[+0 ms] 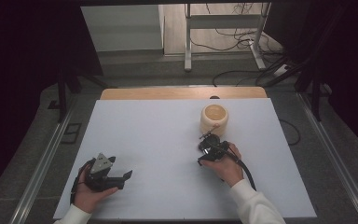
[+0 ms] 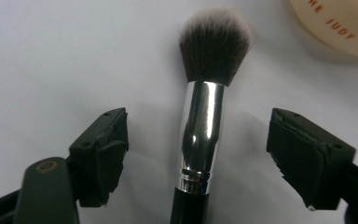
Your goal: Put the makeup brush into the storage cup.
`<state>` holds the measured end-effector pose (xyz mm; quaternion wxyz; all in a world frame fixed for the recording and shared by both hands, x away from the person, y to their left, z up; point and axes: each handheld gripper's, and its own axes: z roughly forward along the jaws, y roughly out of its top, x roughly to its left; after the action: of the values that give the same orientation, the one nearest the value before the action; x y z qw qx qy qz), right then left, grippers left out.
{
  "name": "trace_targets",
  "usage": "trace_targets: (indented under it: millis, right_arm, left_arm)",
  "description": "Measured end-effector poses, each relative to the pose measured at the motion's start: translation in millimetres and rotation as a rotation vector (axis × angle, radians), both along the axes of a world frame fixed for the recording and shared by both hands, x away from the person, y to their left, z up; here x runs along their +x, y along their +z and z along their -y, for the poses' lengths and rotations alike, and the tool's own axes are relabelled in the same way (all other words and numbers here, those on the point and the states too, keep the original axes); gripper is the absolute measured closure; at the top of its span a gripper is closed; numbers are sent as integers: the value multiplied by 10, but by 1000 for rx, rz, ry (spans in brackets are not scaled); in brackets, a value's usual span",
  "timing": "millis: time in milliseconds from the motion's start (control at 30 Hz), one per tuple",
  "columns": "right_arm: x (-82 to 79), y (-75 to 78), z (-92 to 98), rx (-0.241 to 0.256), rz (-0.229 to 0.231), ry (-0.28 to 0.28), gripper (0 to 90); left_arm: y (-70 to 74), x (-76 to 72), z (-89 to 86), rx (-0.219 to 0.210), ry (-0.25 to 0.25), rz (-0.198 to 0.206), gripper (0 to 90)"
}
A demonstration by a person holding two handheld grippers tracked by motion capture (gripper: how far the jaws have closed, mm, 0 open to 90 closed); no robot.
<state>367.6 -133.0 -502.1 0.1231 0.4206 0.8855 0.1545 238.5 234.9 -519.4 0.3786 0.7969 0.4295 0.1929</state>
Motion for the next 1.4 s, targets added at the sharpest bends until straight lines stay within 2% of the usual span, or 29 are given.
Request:
trace_targets:
  millis: [167,267,367,467,500,667,733,767,900,1300,1400]
  right_arm:
    - [4,-26,-16,-14,-14,-1,248]
    - [9,-21,-12,-4,-27,0,275]
    - [12,-13,-13,10,-50,11,355]
    - [12,-9,-16,10,-54,15,384]
    - [15,4,-17,9,-64,20,437]
    - [28,17,-6,6,-71,24,506]
    - [41,26,10,7,-74,22,580]
    - [41,26,10,7,-74,22,580]
    - [66,36,35,4,-77,27,698]
    - [53,54,39,-7,-69,57,716]
    - [35,115,50,-4,-46,67,716]
  left_arm:
    - [2,-1,-2,-1,1,2,149]
    - [3,-2,-3,-1,1,2,150]
    - [3,-3,-5,-2,1,3,149]
    - [4,-4,-7,-2,2,2,150]
    - [4,-4,-8,-3,2,3,149]
    - [3,-4,-6,-2,1,3,149]
    - [3,-4,-6,-3,0,2,149]
    - [3,-4,-6,-5,0,2,149]
    - [3,-3,-10,-4,2,2,149]
    - [3,-3,-12,-2,2,4,149]
    - [3,-2,-16,-2,4,4,149]
